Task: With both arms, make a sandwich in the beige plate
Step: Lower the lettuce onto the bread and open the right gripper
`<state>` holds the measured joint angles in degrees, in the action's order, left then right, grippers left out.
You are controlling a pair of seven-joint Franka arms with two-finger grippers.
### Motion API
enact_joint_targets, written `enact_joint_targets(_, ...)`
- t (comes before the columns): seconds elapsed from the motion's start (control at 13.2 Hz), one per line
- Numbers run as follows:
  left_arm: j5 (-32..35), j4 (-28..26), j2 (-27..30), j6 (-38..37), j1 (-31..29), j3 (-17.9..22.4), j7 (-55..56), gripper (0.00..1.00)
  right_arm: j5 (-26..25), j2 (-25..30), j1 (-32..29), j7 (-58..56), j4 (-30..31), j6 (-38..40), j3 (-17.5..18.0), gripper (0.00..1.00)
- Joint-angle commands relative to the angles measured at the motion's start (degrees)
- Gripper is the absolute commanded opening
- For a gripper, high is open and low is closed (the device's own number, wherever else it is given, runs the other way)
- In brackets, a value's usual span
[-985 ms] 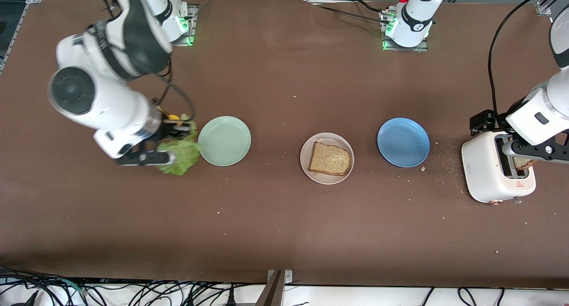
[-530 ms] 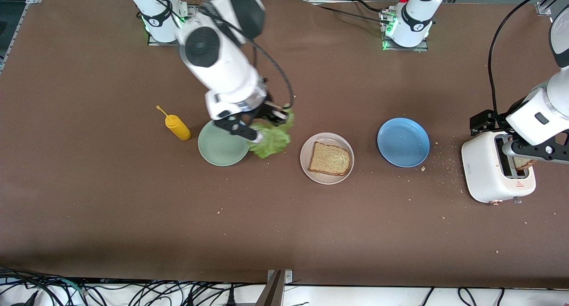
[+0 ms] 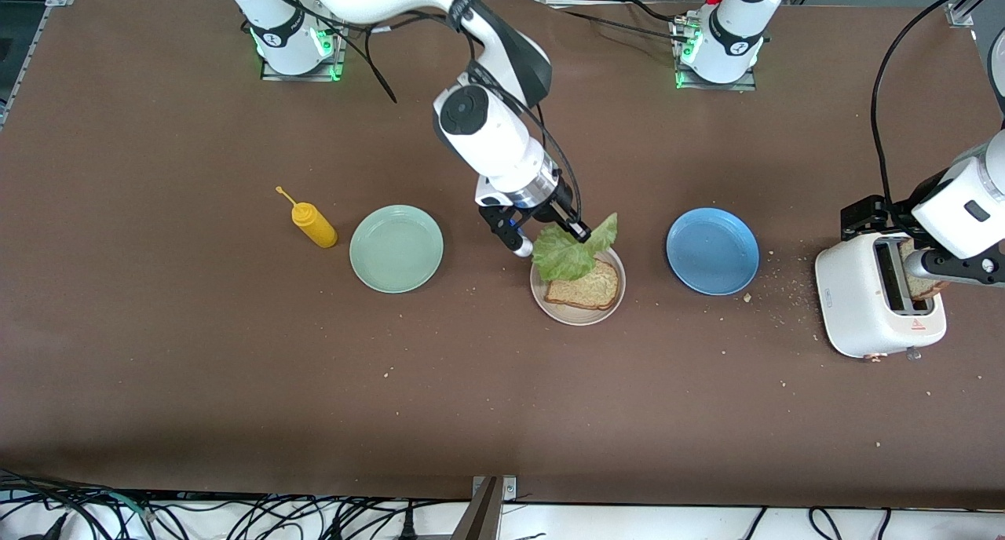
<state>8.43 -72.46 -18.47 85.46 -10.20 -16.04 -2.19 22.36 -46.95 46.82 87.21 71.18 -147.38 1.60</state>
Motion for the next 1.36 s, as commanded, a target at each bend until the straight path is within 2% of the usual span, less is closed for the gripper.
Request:
enact_joint_targets(0.0,-1.2,1.0,0.0,-1.0,-0.3,-0.1,-0.4,1.0,1.1,-7.3,-0.4,1.8,-6.2,-3.3,0.7,0.0)
enact_joint_targets(0.23,-1.2,1.0,0.0,-1.0,-0.3,-0.1,-0.4,1.0,1.2,-10.5,-0.6,1.6,-7.0,-5.9,0.7,0.0)
enact_joint_targets(0.68,-1.2,1.0,0.0,-1.0,-0.3,-0.1,-0.4,1.0,1.3,-11.6,-0.4,1.6,-7.0,-6.0,0.9,0.01)
enact_joint_targets(0.83,-1.2,1.0,0.0,-1.0,-0.3,-0.1,-0.4,1.0,1.4,-11.5,-0.5,1.7,-7.0,-5.9,0.9,0.46)
enact_joint_targets(0.91,-1.2,1.0,0.0,-1.0,-0.3,-0.1,-0.4,1.0,1.4,-11.4,-0.5,2.3,-7.0,-5.9,0.9,0.79)
enact_joint_targets(0.99,-1.2,1.0,0.0,-1.0,-0.3,-0.1,-0.4,1.0,1.4,-11.1,-0.5,3.8,-7.1,-5.7,0.9,0.95)
enact_joint_targets(1.14,-1.2,1.0,0.0,-1.0,-0.3,-0.1,-0.4,1.0,1.3,-10.5,-0.8,4.4,-7.0,-4.9,0.8,0.98)
enact_joint_targets(1.29,-1.2,1.0,0.0,-1.0,-0.3,-0.1,-0.4,1.0,1.0,-8.3,-1.5,4.0,-7.1,0.4,0.0,0.98)
